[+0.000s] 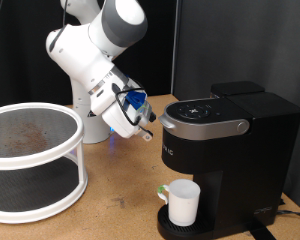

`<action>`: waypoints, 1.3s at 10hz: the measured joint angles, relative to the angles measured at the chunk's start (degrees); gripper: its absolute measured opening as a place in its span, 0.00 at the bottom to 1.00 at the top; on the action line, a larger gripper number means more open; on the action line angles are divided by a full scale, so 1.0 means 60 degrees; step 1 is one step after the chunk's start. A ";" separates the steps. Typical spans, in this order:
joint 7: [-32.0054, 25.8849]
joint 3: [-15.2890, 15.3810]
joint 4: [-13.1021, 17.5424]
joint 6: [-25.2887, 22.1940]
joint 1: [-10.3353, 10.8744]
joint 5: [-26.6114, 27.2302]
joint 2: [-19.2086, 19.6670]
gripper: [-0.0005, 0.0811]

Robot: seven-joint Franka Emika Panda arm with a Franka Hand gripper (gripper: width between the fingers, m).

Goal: Make a cup of coffee with the keurig machine

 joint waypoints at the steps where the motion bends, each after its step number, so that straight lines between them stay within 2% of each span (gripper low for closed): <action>1: -0.0045 -0.0006 0.0018 -0.0149 0.0005 0.0063 -0.0043 0.98; 3: 0.0048 -0.0003 0.0047 -0.0419 0.0002 0.0180 -0.0652 0.98; 6: 0.0966 0.0087 0.0071 -0.0660 -0.0065 -0.0619 -0.1743 0.98; 9: 0.2125 0.0389 0.0264 -0.0725 -0.0140 -0.1167 -0.2654 0.98; 12: 0.3323 0.0530 0.0546 -0.0937 -0.0156 -0.1246 -0.3331 0.98; 13: 0.3260 0.0529 0.0529 -0.0927 -0.0157 -0.1246 -0.3303 0.98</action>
